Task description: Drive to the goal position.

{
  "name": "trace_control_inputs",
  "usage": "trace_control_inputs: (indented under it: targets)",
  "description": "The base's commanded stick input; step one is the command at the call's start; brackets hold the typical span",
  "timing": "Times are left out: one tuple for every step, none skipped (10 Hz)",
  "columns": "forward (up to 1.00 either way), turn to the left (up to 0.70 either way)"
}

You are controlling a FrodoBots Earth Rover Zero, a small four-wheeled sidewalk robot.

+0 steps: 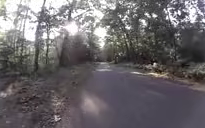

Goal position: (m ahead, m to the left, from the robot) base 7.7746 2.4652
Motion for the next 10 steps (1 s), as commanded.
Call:
trace_control_inputs:
  targets:
    - [0.7,-0.01]
    - [0.7,-0.01]
    - [0.7,-0.01]
    - [0.7,-0.01]
    - [0.7,-0.01]
    - [0.7,-0.01]
    - [0.7,-0.01]
    - [0.7,-0.01]
    - [0.7,-0.01]
    - [0.7,-0.01]
